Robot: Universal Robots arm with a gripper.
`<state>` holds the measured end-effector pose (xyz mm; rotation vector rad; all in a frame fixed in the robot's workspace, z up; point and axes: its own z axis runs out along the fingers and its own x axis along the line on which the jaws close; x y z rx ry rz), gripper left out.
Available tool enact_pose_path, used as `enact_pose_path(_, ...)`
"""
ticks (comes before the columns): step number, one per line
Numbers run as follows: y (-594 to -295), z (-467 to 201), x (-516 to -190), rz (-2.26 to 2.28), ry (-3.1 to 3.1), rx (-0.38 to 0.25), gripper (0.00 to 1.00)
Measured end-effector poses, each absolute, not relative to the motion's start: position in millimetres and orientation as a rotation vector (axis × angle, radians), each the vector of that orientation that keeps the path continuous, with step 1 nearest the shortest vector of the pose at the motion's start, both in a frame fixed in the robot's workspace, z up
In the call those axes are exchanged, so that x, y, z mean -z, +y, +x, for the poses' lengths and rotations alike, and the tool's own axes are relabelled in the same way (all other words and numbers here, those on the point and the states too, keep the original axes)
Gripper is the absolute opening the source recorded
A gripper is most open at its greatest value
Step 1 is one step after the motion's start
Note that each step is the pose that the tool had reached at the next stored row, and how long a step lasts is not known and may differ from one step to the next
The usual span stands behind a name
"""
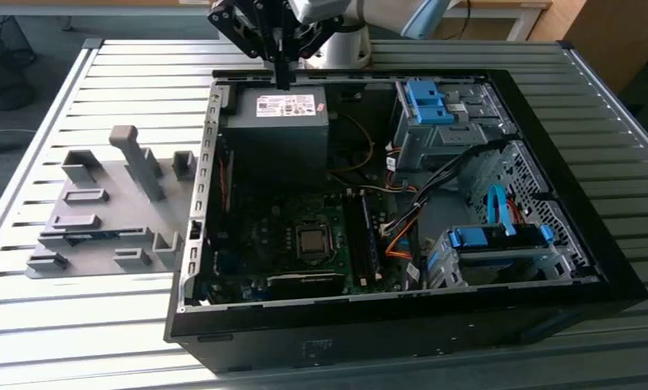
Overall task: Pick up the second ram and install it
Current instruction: 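Reach for the second ram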
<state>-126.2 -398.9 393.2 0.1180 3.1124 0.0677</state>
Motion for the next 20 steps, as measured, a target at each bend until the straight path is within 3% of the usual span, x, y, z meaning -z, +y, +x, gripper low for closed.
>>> enact_pose_path(20, -398.9, -149.5, -392.3, 0.118, 3.113, -0.068, 0.11)
